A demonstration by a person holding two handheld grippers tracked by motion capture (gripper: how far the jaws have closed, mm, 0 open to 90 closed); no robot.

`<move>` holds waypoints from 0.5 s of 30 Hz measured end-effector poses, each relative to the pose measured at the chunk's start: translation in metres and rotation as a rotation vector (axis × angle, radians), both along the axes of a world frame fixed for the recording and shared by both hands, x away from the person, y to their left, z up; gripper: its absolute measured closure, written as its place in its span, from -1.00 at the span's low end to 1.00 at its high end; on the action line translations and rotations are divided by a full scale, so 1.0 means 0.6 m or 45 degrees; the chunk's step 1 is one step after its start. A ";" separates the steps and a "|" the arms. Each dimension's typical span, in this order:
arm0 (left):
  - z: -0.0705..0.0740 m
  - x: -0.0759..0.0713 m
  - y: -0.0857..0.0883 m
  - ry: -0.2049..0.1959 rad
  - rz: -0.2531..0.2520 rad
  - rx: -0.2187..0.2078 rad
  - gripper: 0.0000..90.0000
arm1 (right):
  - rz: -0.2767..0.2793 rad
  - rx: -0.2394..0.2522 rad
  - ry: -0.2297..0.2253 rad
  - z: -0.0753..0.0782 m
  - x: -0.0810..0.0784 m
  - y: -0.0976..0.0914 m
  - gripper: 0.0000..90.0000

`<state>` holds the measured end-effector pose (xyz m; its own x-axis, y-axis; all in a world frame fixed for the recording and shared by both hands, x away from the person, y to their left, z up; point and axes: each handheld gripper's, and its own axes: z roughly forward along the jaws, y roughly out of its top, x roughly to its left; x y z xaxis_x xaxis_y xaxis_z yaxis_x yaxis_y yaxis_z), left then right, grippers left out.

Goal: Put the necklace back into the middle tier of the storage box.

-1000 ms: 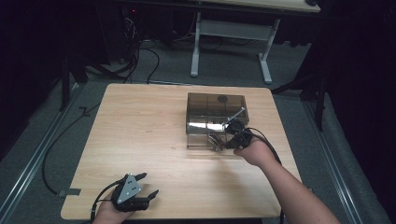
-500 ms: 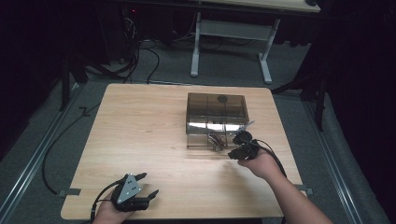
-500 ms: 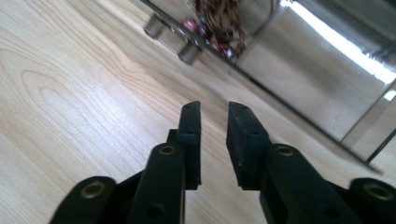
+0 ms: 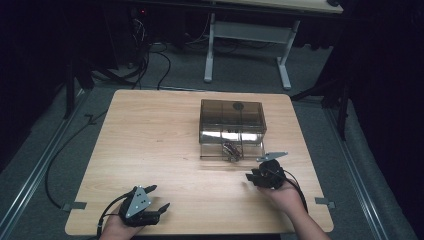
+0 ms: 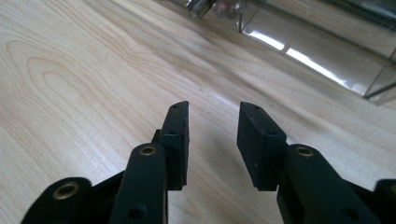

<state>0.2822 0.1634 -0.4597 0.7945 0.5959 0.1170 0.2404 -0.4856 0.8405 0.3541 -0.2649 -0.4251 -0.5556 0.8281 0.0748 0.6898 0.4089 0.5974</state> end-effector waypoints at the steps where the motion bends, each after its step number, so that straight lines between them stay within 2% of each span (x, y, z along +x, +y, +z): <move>1: 0.000 0.000 0.000 0.000 0.000 -0.001 -0.40 | 0.002 0.010 -0.022 -0.004 -0.007 0.000 0.38; 5: 0.000 0.000 0.000 -0.002 0.002 -0.003 -0.40 | -0.013 0.053 -0.121 -0.021 -0.033 -0.001 0.30; 10: 0.000 0.000 0.001 -0.001 0.008 -0.006 -0.40 | -0.065 0.159 -0.262 -0.040 -0.065 -0.009 0.22; 12: 0.000 0.000 0.001 -0.001 0.011 -0.007 -0.40 | -0.082 0.170 -0.311 -0.048 -0.076 -0.011 0.20; 13: 0.000 0.000 0.001 -0.001 0.011 -0.007 -0.40 | -0.090 0.168 -0.317 -0.049 -0.080 -0.012 0.18; 15: 0.000 0.000 0.001 -0.002 0.012 -0.004 -0.40 | -0.094 0.188 -0.390 -0.047 -0.090 -0.018 0.17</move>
